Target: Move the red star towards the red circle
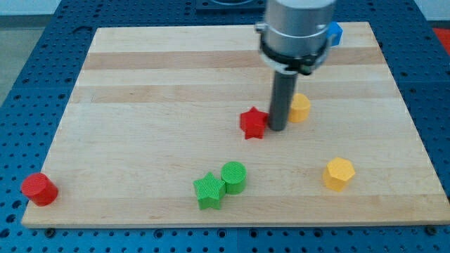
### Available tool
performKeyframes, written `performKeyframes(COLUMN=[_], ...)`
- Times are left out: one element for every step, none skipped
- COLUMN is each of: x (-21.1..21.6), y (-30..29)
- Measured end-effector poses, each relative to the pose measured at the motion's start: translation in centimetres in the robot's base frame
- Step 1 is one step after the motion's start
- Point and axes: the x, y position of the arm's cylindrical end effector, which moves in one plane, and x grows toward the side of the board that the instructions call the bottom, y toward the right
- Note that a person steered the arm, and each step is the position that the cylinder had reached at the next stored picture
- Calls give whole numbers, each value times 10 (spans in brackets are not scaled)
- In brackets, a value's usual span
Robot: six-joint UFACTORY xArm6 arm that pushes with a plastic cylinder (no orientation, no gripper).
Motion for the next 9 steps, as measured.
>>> performKeyframes(x=[0, 0, -2, -12, -10, 4, 15, 18, 20], y=[-61, -116, -104, -109, -150, -206, -248, -276, -281])
